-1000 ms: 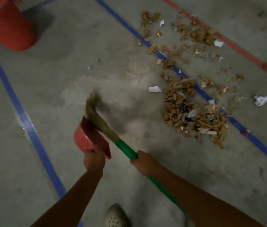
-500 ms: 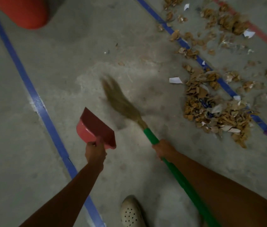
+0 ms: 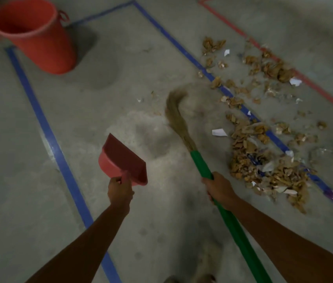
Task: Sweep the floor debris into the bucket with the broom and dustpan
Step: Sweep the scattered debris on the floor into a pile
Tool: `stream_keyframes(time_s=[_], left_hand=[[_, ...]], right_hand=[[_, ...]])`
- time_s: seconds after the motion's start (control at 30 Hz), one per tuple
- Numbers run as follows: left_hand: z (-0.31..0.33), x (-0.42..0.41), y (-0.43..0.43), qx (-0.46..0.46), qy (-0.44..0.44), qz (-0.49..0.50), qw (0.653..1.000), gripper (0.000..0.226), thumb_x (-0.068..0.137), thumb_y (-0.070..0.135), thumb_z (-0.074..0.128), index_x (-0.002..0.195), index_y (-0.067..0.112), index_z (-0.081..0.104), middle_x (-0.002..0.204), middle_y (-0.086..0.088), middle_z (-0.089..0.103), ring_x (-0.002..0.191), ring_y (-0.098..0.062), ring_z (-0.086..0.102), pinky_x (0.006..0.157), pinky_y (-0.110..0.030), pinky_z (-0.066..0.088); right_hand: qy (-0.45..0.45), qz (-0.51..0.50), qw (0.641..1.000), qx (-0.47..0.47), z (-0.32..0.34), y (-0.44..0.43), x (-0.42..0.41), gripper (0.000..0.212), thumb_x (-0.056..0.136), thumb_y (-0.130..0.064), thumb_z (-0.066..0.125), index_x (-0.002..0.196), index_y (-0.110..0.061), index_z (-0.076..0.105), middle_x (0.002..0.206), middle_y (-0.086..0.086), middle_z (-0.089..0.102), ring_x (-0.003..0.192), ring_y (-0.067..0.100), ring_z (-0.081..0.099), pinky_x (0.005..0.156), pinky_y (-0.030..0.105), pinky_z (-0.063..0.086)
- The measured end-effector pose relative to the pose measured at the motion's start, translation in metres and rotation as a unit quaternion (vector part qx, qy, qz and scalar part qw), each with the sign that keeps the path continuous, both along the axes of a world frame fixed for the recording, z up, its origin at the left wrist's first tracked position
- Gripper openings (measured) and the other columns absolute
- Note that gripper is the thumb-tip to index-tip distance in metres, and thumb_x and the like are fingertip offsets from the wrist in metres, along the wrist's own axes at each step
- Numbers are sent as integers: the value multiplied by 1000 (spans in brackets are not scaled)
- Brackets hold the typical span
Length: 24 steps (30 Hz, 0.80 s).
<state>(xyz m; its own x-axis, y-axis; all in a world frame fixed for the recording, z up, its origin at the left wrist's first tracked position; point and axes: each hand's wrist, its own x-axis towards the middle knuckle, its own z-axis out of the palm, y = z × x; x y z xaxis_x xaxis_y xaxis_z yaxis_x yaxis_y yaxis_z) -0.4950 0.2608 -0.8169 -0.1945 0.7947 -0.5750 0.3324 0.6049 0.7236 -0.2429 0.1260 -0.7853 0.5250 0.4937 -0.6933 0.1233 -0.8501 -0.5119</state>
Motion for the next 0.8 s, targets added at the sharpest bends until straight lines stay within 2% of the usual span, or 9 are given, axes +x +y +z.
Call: stream_keyframes(time_s=[0.1,0.2,0.3,0.37,0.5,0.6,0.8], left_hand=[[12,9,31,16,-4,3,1000,33,96,42,58,102,10,55,80,-8,63,55,-21,58,46,-27,45],[19,15,69,18,1,5,1000,30,97,40,57,104,10,54,80,-6,61,58,-20,58,46,-28,45],[18,19,113,9,25,4,1000,31,98,40,56,105,10,54,83,-6,61,61,-21,59,50,-29,46],[15,22,142,5,29,3,1000,31,98,40,56,106,10,54,83,-6,61,63,-21,59,52,-29,46],[5,28,190,11,26,1,1000,34,97,37,56,107,4,55,79,-8,59,60,-22,56,49,-29,43],[-1,31,215,13,33,-6,999,33,97,39,56,107,7,54,81,-7,60,62,-23,59,50,-29,44],[-29,21,244,18,36,-19,999,27,99,37,54,101,10,53,79,-8,60,62,-23,58,55,-31,48]], right_hand=[[6,48,999,10,11,34,-11,23,93,-31,57,104,-11,55,90,13,66,70,24,61,60,33,51],[12,117,993,5,11,73,-19,25,92,-30,59,104,-7,56,89,8,61,73,20,59,60,27,47],[15,162,987,-8,2,111,-26,30,92,-30,60,108,-5,56,93,9,61,77,21,60,63,27,49],[14,174,985,-13,-5,132,-29,31,93,-32,59,110,-5,55,93,9,61,76,21,60,64,28,51],[6,189,982,-11,-22,169,-35,28,97,-39,57,102,-13,52,87,6,58,72,20,58,67,30,53],[-4,193,981,-12,-33,189,-37,32,97,-39,56,108,-9,57,87,4,58,74,19,58,67,30,51],[-22,222,975,-24,-67,242,-59,45,97,-46,53,120,-8,55,109,11,66,91,23,66,73,30,52]])
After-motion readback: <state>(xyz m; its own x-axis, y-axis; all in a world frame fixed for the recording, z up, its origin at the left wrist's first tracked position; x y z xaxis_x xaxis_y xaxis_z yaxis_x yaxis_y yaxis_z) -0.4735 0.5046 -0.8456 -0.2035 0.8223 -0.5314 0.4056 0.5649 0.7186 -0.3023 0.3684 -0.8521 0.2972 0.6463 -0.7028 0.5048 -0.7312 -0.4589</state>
